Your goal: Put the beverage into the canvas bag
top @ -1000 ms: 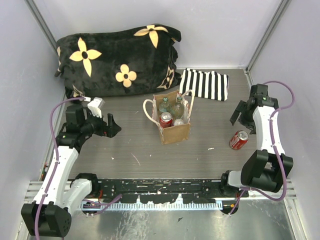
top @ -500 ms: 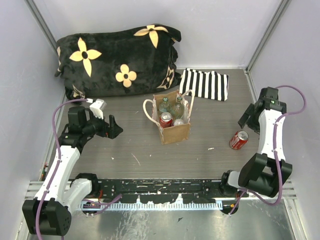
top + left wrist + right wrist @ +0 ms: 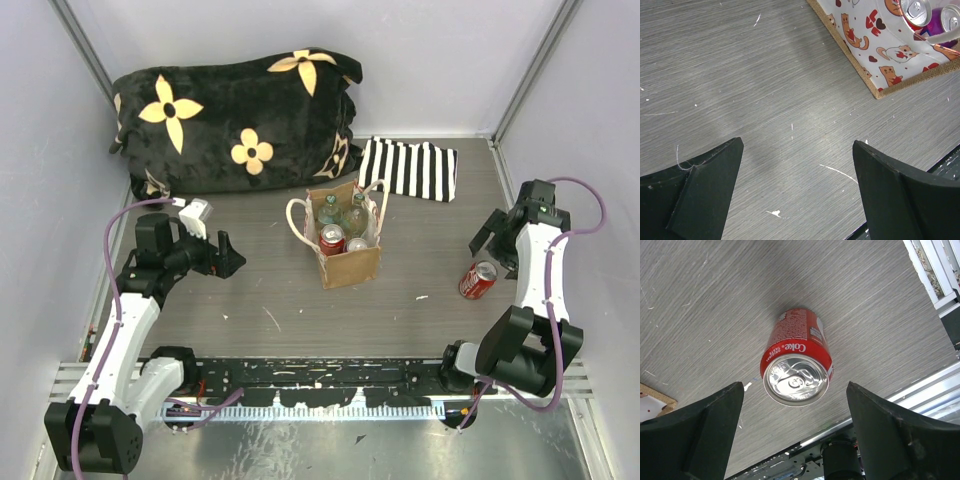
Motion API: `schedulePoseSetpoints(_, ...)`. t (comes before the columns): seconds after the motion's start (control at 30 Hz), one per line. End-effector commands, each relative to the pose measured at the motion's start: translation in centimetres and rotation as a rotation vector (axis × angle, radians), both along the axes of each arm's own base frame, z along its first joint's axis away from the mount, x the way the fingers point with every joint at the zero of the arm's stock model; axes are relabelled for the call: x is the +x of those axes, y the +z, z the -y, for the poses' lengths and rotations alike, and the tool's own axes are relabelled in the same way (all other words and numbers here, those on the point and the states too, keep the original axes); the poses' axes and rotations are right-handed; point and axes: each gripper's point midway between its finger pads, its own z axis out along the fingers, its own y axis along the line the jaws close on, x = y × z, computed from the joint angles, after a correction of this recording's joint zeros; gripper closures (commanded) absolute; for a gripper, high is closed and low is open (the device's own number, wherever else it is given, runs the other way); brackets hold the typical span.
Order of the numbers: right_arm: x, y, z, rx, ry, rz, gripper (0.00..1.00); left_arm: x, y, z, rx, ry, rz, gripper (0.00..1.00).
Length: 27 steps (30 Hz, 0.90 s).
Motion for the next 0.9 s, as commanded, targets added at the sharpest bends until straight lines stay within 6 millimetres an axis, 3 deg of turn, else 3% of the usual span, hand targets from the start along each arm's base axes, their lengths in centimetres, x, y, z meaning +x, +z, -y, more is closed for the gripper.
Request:
schedulePoseSetpoints(0.0, 0.9, 0.5, 0.1, -0.001, 0.004, 0.053, 0.11, 0.0, -0.2, 0.0, 0.002, -0.01, 0.018, 0.02)
schedulePoseSetpoints(0.27, 0.4, -1.9, -0.2, 0.026, 0.005, 0.008, 0.1, 0.1, -0.5, -0.1, 0.012, -0.013, 0.013, 0.02)
schedulePoseSetpoints(0.5, 0.2, -2.8, -0.2, 0.035, 0.0, -0.01, 0.13, 0.0, -0.8, -0.2, 0.019, -0.016, 0.01, 0.02)
schedulePoseSetpoints(0.73, 0.2, -3.2, -0.3, 0.042, 0.0, -0.022, 0.28, 0.0, -0.8, -0.3, 0.025, -0.015, 0.01, 0.02)
schedulePoseSetpoints(0.87, 0.1, -3.5, -0.5, 0.059, 0.006, -0.036, 0.28, -0.1, -0.8, -0.3, 0.026, -0.015, 0.012, 0.02)
